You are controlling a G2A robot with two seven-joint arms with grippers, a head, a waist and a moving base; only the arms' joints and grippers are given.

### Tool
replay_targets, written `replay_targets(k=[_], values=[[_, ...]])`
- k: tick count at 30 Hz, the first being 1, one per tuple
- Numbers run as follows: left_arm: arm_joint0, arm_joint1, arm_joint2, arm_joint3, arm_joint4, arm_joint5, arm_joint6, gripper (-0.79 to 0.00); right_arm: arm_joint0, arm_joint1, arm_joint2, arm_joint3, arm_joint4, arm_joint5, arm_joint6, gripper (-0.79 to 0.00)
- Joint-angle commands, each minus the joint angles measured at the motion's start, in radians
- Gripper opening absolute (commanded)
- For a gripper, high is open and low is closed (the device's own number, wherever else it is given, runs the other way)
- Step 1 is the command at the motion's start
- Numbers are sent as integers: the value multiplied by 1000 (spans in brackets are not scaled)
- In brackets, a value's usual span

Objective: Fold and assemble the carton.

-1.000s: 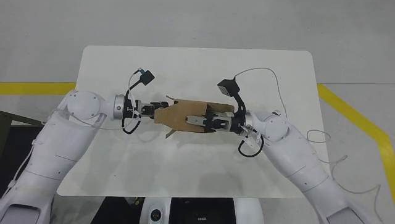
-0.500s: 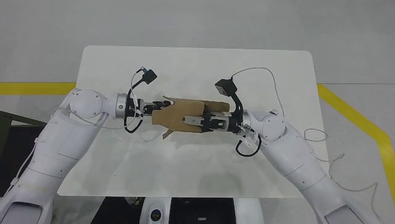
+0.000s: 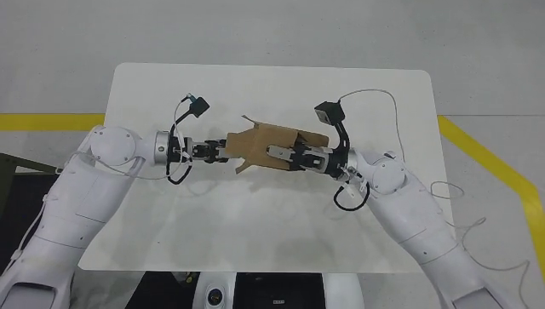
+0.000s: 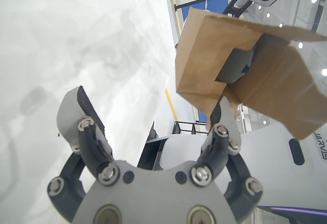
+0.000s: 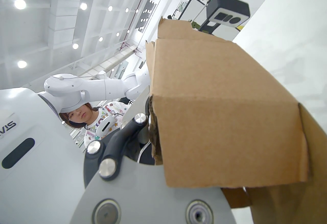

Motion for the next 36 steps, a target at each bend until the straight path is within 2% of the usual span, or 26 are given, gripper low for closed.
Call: replay_targets(k=[1, 7, 16, 36], values=[[11, 2, 2, -3, 25, 2, -10, 0, -7, 2, 13, -5, -10, 1, -20, -785], [36, 6, 1, -33, 38, 3, -32, 0, -24, 3, 28, -22, -57, 15, -64, -785], [32, 7, -23, -39, -11, 11, -24, 0, -18, -5, -12, -27, -71, 38, -39, -785], [29, 1, -2, -47, -17, 19, -44, 0, 7, -18, -51, -10, -51, 40, 4, -785]])
